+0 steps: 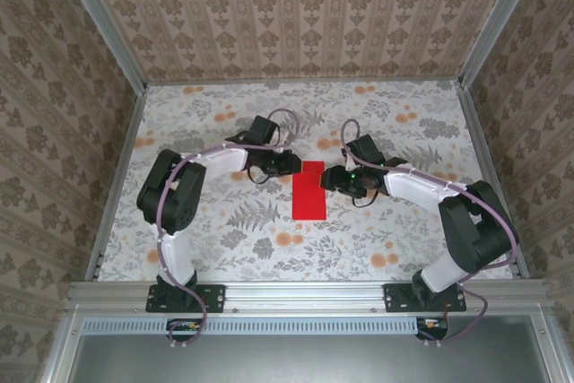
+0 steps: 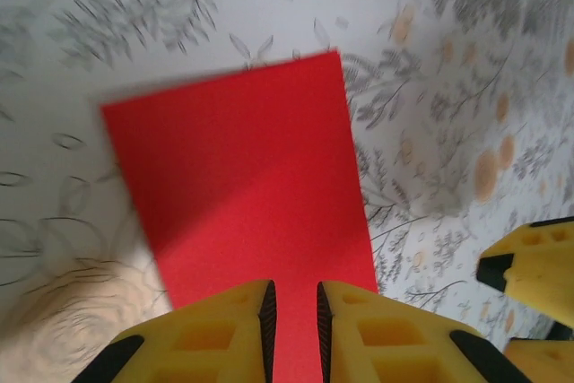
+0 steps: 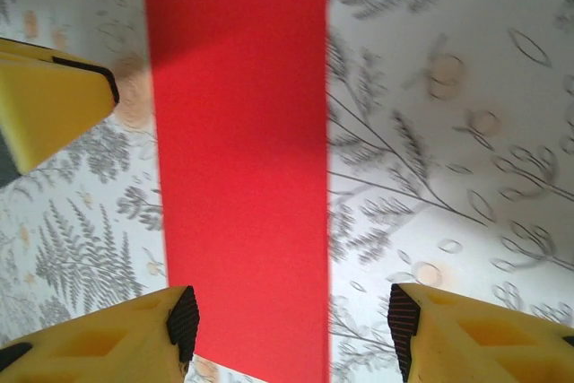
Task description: Fold a paper plane with a square sheet of paper (fold left side to right side)
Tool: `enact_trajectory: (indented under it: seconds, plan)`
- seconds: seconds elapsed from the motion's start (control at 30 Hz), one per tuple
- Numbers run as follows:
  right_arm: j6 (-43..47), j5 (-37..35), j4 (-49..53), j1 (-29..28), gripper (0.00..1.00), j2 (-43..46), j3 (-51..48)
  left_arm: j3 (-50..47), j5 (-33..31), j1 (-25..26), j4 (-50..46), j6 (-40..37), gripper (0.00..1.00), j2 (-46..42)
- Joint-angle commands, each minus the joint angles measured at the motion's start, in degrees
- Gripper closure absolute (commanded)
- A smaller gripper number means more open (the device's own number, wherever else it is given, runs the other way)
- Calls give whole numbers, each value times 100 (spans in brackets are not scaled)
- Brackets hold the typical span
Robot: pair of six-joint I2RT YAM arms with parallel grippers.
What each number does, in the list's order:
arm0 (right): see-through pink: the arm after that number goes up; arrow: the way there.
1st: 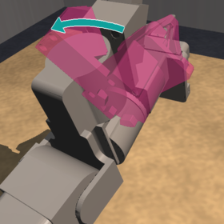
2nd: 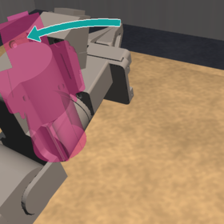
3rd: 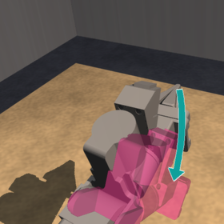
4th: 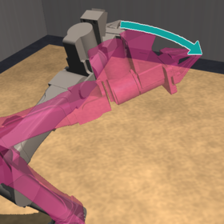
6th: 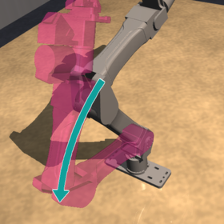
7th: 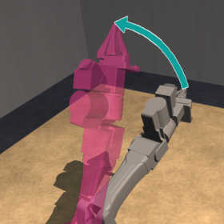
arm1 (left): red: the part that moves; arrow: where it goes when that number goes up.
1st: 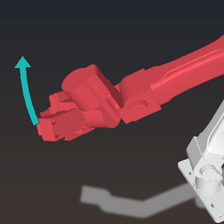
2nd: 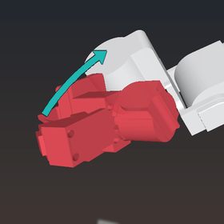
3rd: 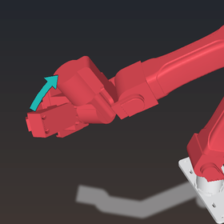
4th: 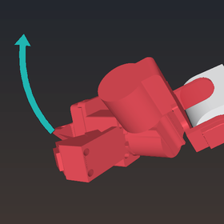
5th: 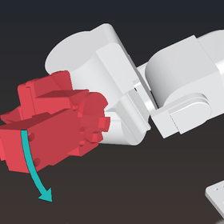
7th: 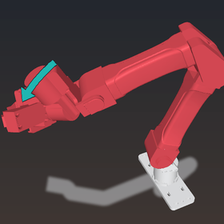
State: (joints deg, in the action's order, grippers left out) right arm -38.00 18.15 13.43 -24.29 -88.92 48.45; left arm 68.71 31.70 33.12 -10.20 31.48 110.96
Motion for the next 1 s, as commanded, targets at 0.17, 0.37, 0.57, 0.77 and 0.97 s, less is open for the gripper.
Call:
enact_trajectory:
  seconds: [0.17, 0.37, 0.57, 0.77, 0.97]
  plan:
    - [-163, 674, 392, 138, 44, 301, -326, 145, -295, -17, -69, 82, 80, 372]
    - [-409, 1330, 437, 95, 52, 35, -380, -47, -316, -17, -22, 86, 80, 417]
    - [-561, 1699, 273, -48, 53, -371, -259, -160, -291, -17, 53, 106, 80, 414]
    - [-703, 1797, 104, -177, 54, -770, -93, -160, -278, -17, 72, 105, 80, 408]
    - [-856, 1819, -230, -199, 58, -881, -54, -145, -253, -17, 79, 112, 80, 424]
